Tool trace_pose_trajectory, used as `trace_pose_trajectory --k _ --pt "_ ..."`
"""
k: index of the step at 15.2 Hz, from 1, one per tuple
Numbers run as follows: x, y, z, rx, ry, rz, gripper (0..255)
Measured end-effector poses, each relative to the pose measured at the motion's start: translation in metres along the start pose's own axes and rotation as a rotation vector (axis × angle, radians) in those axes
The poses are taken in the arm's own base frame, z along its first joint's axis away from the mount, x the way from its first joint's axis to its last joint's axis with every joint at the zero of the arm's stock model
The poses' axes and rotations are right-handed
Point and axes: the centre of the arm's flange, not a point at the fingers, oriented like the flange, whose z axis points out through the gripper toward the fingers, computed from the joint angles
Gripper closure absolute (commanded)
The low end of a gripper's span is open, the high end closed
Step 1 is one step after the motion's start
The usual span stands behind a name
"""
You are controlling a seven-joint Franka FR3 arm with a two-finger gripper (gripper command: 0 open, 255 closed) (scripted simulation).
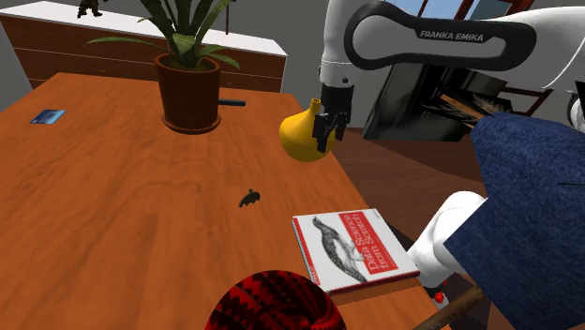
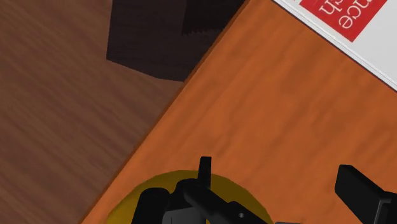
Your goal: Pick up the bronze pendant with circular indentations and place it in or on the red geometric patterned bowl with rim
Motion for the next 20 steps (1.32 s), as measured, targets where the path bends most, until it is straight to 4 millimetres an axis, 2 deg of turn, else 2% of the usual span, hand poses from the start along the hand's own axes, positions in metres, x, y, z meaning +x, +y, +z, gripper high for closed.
trace_pose_trajectory --k 2,13,18,20 --pt "0.022 -0.019 0.004 0.015 -0.039 -0.020 0" --pt "0.114 -0.143 0.033 0.098 -0.255 -0.134 0" --pt "0.145 -0.199 0.050 0.134 -0.351 -0.184 0" --pt "0.147 -0.208 0.058 0.139 -0.365 -0.190 0"
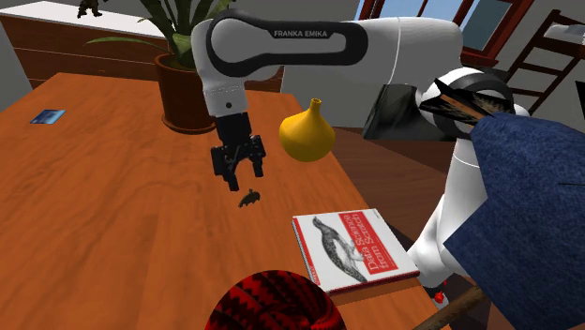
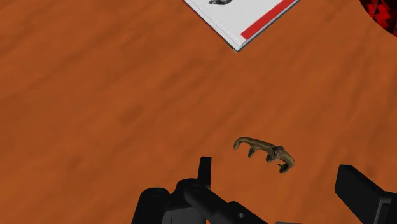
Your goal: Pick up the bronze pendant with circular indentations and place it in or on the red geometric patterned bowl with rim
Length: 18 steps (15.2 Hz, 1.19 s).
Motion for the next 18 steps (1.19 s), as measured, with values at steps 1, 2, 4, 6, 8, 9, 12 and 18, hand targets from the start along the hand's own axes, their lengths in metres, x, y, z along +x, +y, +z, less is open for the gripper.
trace_pose_trajectory --k 1,2,4,6,8,9,12,18 --pt "0.002 -0.002 0.004 0.001 -0.002 -0.001 0" --pt "0.002 -0.003 0.009 0.001 -0.003 -0.001 0" --pt "0.002 -0.003 0.020 0.002 -0.004 -0.002 0" --pt "0.003 -0.003 0.029 0.002 -0.004 -0.002 0" --pt "0.003 -0.003 0.032 0.002 -0.004 -0.002 0" --pt "0.003 -0.003 0.032 0.002 -0.004 -0.002 0" --pt "0.003 -0.003 0.033 0.002 -0.004 -0.002 0" --pt "0.003 -0.003 0.032 0.002 -0.003 -0.002 255"
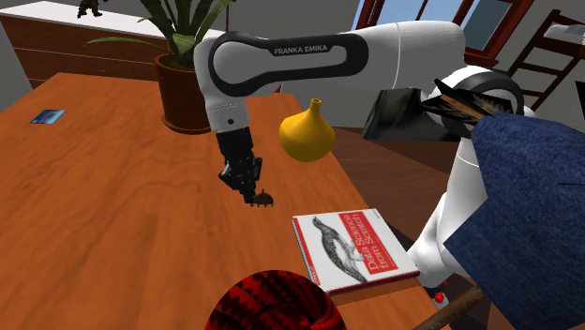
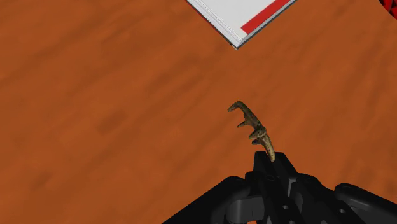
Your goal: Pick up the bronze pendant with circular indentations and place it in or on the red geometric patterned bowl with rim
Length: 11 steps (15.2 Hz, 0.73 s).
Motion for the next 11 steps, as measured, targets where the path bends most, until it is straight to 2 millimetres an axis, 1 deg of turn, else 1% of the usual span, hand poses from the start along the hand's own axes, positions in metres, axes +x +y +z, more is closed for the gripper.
trace_pose_trajectory --k 6,11 --pt "-0.001 0.000 -0.002 0.000 -0.001 0.000 255" --pt "-0.013 -0.005 -0.022 0.000 -0.001 0.000 255"
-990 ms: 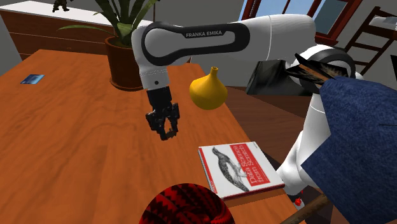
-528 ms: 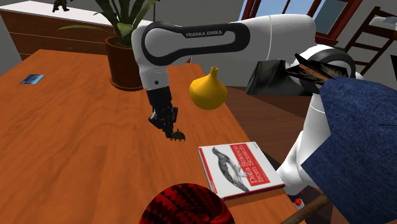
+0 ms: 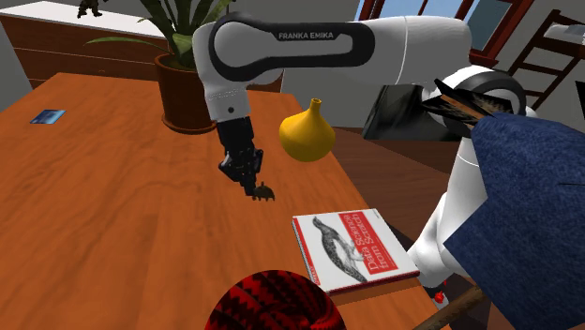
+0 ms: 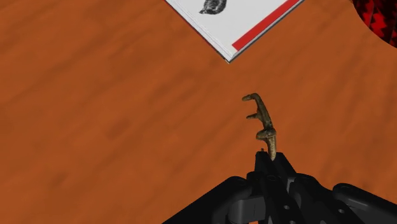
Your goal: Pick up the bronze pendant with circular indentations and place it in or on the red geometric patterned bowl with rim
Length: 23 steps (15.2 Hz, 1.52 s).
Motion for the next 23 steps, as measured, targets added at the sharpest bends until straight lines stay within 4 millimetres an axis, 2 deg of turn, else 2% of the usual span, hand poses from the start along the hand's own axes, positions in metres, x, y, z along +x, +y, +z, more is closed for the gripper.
trace_pose_trajectory --k 23 --pt "-0.063 -0.021 -0.101 0.000 0.000 0.000 255"
